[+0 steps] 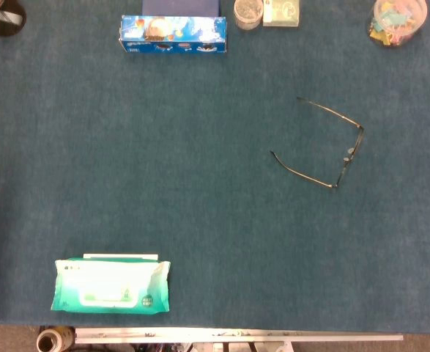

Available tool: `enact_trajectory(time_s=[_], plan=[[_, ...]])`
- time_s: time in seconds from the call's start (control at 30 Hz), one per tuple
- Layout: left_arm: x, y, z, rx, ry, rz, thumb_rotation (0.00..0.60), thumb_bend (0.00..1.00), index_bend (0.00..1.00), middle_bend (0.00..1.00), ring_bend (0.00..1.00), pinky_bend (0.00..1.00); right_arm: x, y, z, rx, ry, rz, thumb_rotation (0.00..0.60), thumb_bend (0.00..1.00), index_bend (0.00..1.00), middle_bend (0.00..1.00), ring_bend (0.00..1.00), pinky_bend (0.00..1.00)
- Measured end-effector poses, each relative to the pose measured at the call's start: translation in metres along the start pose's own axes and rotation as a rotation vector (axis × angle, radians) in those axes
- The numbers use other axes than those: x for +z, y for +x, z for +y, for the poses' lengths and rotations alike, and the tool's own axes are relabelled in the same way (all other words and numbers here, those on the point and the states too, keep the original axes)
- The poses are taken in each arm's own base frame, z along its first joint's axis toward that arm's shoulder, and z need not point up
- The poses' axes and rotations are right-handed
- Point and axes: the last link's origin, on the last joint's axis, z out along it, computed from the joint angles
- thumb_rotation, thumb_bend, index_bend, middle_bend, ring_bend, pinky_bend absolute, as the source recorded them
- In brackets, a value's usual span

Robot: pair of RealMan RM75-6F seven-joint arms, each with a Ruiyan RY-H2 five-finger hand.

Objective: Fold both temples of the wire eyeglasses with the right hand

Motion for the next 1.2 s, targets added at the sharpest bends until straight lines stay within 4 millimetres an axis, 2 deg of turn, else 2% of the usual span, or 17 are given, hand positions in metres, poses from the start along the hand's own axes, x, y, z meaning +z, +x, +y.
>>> enact_trajectory(time_s=[0.57, 0.87, 1.2], plan=[[-0.001, 0.0, -0.001, 0.003, 0.013, -0.003, 0.6, 0.67, 0.49, 0.5, 0.54, 0.71, 0.0, -0.002, -0.003, 0.005, 0.016, -0.02, 0.6, 0.52, 0.56, 0.47, 0.38, 0.48], [-0.004, 0.004, -0.002, -0.015, 0.004, 0.012, 0.6, 0.67, 0.49, 0.5, 0.54, 0.71, 0.003, -0.001, -0.02, -0.004, 0.112, 0.006, 0.6, 0.52, 0.56, 0.46, 0.34, 0.48], [-0.007, 0.008, -0.003, -0.022, 0.003, 0.028, 0.6, 0.67, 0.49, 0.5, 0.54, 0.71, 0.033, 0.003, -0.054, -0.124, 0.268, -0.054, 0.6, 0.52, 0.51, 0.4, 0.26, 0.37]])
